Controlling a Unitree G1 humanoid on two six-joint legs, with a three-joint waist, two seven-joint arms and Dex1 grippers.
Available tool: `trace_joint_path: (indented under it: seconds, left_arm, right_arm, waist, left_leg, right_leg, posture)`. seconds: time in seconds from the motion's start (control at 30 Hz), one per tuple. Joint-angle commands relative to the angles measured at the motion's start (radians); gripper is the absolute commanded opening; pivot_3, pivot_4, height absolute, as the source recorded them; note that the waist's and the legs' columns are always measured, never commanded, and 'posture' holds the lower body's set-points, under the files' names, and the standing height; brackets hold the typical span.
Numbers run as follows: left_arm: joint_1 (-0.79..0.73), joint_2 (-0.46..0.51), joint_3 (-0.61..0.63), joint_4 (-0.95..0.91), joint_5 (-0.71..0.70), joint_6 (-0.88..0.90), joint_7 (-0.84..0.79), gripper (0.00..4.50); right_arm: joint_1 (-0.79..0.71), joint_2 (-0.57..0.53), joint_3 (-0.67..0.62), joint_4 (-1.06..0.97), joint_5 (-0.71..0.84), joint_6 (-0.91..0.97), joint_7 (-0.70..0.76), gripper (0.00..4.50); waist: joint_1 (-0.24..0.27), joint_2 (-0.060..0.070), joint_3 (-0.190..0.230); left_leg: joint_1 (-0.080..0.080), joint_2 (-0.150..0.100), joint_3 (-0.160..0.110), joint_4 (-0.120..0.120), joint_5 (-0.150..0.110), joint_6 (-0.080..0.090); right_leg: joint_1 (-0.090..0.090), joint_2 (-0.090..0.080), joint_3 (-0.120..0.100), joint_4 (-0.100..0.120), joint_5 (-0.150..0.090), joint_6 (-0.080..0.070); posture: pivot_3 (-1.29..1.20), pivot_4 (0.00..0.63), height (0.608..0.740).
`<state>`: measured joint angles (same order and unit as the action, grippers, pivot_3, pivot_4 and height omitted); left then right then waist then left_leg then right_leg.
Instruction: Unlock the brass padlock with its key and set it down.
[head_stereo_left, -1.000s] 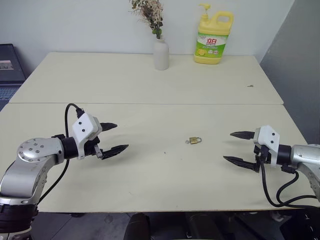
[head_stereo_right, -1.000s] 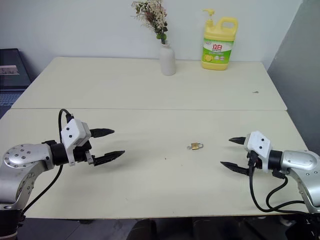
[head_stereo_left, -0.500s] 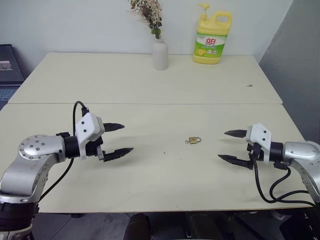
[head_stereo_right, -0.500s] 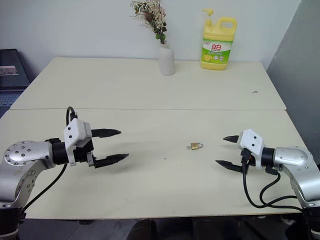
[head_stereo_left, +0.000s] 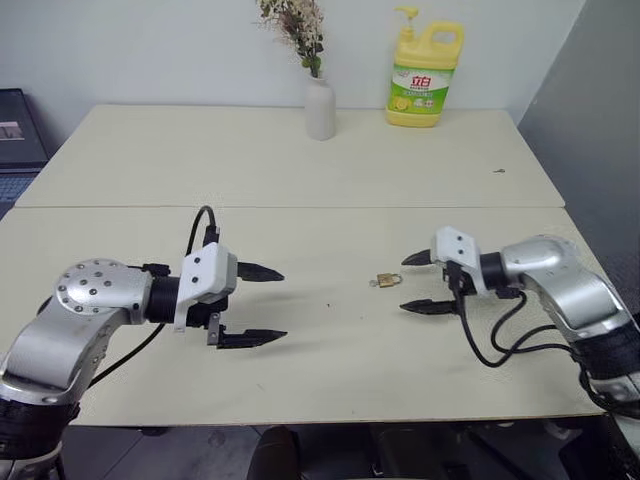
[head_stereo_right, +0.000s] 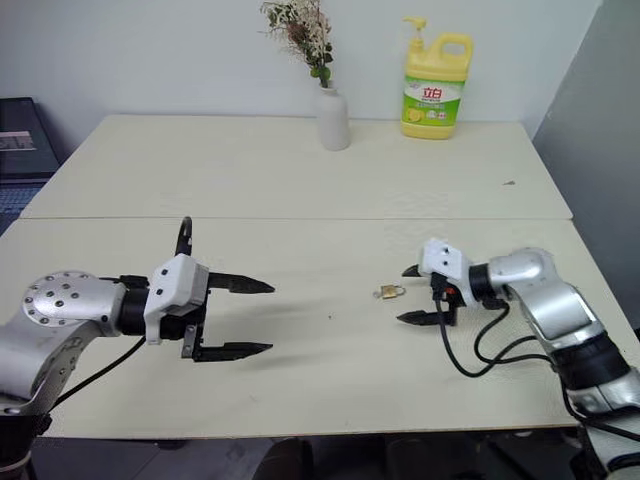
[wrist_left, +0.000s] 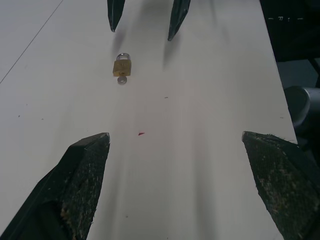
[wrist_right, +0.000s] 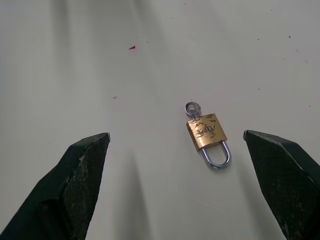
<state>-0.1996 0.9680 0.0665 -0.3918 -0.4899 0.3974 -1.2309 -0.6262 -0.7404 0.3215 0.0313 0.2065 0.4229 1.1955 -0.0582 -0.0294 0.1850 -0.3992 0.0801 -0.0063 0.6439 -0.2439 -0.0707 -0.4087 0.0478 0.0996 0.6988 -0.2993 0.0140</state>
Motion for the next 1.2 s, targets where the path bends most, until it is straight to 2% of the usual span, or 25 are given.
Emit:
trace_joint_path:
  seconds: [0.03,0.3,0.6,0.7,0.97,1.07,1.13,1.2]
  left_arm:
    - [0.005,-0.007,-0.004,-0.022,0.01,-0.038,0.001,4.45]
    - [0.014,-0.016,-0.006,-0.017,0.031,-0.064,0.009,4.45]
    - [0.019,-0.016,-0.008,-0.016,0.037,-0.076,0.008,4.45]
    - [0.012,-0.02,-0.014,-0.008,0.043,-0.081,0.008,4.5]
    - [-0.001,-0.022,-0.022,-0.003,0.047,-0.079,0.002,4.5]
    - [-0.005,-0.035,-0.018,-0.005,0.027,-0.049,0.017,4.5]
    - [-0.02,-0.069,0.005,-0.016,-0.06,0.051,0.06,4.5]
    - [-0.028,-0.08,0.013,-0.017,-0.083,0.089,0.077,4.5]
  right_arm:
    - [-0.09,0.051,0.047,0.139,-0.079,-0.078,0.015,4.5]
    - [-0.191,0.154,0.098,0.394,-0.18,-0.205,0.054,4.5]
    - [-0.195,0.166,0.093,0.447,-0.212,-0.211,0.095,4.5]
    - [-0.201,0.18,0.081,0.454,-0.204,-0.194,0.088,3.9]
    - [-0.194,0.185,0.084,0.454,-0.23,-0.204,0.078,1.03]
    - [-0.183,0.182,0.074,0.428,-0.229,-0.222,0.064,0.93]
    - [-0.163,0.181,0.044,0.383,-0.213,-0.223,0.036,0.93]
    - [-0.147,0.173,0.029,0.348,-0.208,-0.225,0.03,0.93]
  waist:
    - [0.001,0.0,0.0]
    - [0.002,0.0,0.0]
    - [0.002,0.0,0.0]
    - [0.002,0.0,0.0]
    - [0.001,0.0,0.0]
    - [0.001,0.0,0.0]
    - [0.001,0.0,0.0]
    - [0.002,0.0,0.0]
  left_leg:
    - [0.0,0.0,0.0,0.0,0.0,0.0]
    - [-0.001,0.0,0.0,0.0,0.0,0.0]
    - [-0.001,0.0,0.0,0.001,0.0,0.0]
    - [0.0,0.0,0.0,0.001,0.0,0.0]
    - [0.0,0.0,0.0,0.001,0.0,0.0]
    - [0.0,0.0,0.0,0.001,0.0,0.0]
    - [0.0,0.0,0.0,0.001,0.0,0.0]
    - [0.0,0.0,0.0,0.001,0.0,0.0]
  right_leg:
    - [0.0,0.0,0.0,0.0,0.0,0.0]
    - [0.0,0.0,0.0,0.0,0.0,-0.001]
    - [0.0,0.0,0.0,0.001,0.0,-0.001]
    - [0.0,0.0,0.0,0.001,0.0,-0.001]
    - [0.0,0.0,0.0,0.001,0.0,-0.001]
    - [0.0,0.0,0.0,0.002,0.0,-0.001]
    - [0.0,0.0,0.0,0.002,0.0,-0.001]
    - [0.0,0.0,0.0,0.002,0.0,-0.001]
  posture:
    - [0.0,0.15,0.74]
    - [0.0,0.15,0.74]
    - [0.0,0.15,0.74]
    - [0.0,0.15,0.74]
    - [0.0,0.15,0.74]
    - [0.0,0.15,0.74]
    - [0.0,0.15,0.74]
    - [0.0,0.15,0.74]
